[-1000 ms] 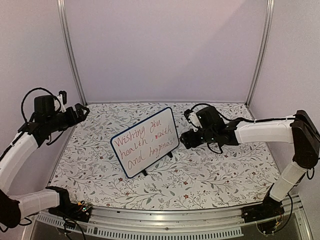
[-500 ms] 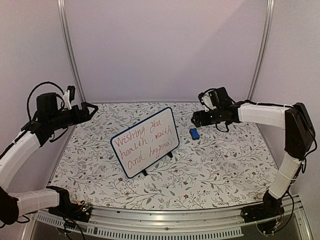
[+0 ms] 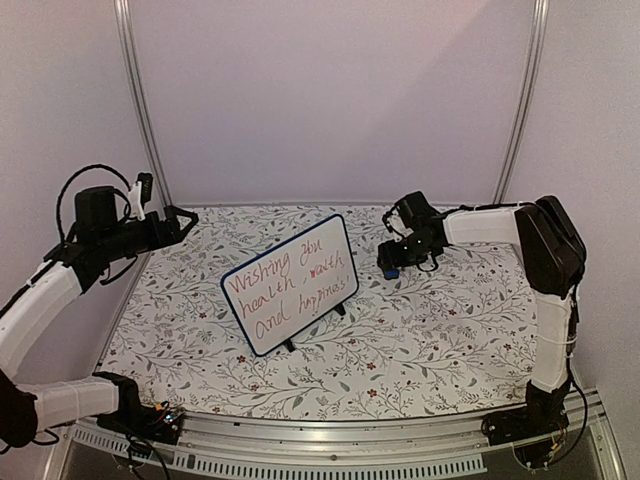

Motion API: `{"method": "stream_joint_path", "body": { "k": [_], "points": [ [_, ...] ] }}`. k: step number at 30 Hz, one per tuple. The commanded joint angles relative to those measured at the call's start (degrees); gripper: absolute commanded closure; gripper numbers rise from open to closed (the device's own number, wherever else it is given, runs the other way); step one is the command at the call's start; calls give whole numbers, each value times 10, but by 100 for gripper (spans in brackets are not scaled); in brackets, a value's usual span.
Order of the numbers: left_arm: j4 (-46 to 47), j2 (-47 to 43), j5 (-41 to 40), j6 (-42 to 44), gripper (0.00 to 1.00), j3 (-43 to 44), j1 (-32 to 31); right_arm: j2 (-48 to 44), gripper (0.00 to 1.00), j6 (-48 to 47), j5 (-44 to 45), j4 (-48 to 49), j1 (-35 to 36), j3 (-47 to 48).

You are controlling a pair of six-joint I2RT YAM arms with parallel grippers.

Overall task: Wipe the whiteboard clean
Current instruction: Pick up the whiteboard eraser from the center of the board.

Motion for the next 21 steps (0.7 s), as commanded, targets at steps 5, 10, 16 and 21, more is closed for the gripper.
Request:
{"method": "stream_joint_path", "body": {
  "k": [5,10,16,21],
  "points": [
    [9,9,-3,2,0,-6,-2,36,38,-3,16,-13,-3,31],
    [10,10,-3,1,0,-5,-2,49,41,-3,24,-18,-3,43],
    [10,11,-3,0,0,-5,-2,64,46,-3,31,-25,-3,57],
    [10,11,-3,1,0,-6,-1,70,48,-1,37,-29,-3,64]
  ]
}}
